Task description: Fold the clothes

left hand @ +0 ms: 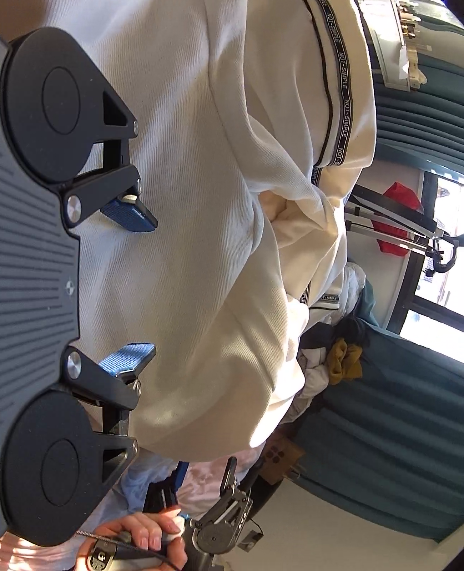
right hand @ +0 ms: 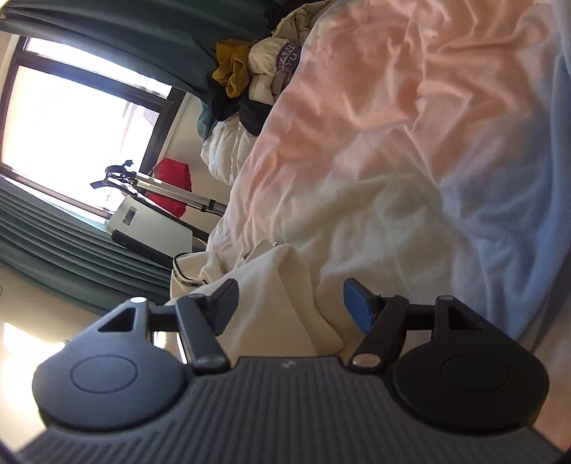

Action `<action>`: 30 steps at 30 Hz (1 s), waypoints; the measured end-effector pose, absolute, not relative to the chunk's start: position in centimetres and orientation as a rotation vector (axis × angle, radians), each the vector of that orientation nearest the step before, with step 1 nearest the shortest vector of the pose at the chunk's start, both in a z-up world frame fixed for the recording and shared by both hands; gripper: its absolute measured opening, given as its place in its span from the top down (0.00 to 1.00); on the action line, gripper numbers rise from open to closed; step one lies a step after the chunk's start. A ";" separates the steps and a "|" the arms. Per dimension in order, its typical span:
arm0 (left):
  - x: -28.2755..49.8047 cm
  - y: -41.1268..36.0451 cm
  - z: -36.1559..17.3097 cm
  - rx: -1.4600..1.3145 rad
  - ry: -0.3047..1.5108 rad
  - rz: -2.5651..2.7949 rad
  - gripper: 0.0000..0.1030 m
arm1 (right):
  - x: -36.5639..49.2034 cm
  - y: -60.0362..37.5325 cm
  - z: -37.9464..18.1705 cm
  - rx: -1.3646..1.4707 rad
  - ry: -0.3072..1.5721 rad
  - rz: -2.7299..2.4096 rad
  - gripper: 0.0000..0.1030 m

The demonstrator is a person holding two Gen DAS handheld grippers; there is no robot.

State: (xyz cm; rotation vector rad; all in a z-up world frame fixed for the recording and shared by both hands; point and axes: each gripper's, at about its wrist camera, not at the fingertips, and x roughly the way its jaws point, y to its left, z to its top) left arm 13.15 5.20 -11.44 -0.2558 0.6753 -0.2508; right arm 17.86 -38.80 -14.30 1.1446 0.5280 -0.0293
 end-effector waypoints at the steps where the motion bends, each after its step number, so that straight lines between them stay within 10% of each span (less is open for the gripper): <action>1: 13.1 5.4 -11.4 -0.269 0.666 -0.269 0.31 | 18.1 -38.4 -14.2 1.158 0.502 -0.005 0.34; 5: 12.4 5.6 -10.6 -0.306 0.637 -0.293 0.31 | 18.8 -35.5 -12.6 1.109 0.482 0.058 0.39; 8: 12.1 5.8 -9.9 -0.323 0.608 -0.300 0.31 | 18.7 -32.9 -10.5 1.004 0.504 0.073 0.78; 11: 11.7 6.3 -9.2 -0.345 0.584 -0.302 0.31 | 16.9 -30.4 -7.8 0.847 0.484 0.103 0.91; 19: 9.9 8.6 -7.2 -0.432 0.493 -0.305 0.31 | 7.8 -24.5 -2.8 0.584 0.441 0.300 0.91; 30: 7.5 9.9 -7.4 -0.426 0.504 -0.205 0.30 | 2.6 -22.6 -10.2 0.601 0.678 0.445 0.91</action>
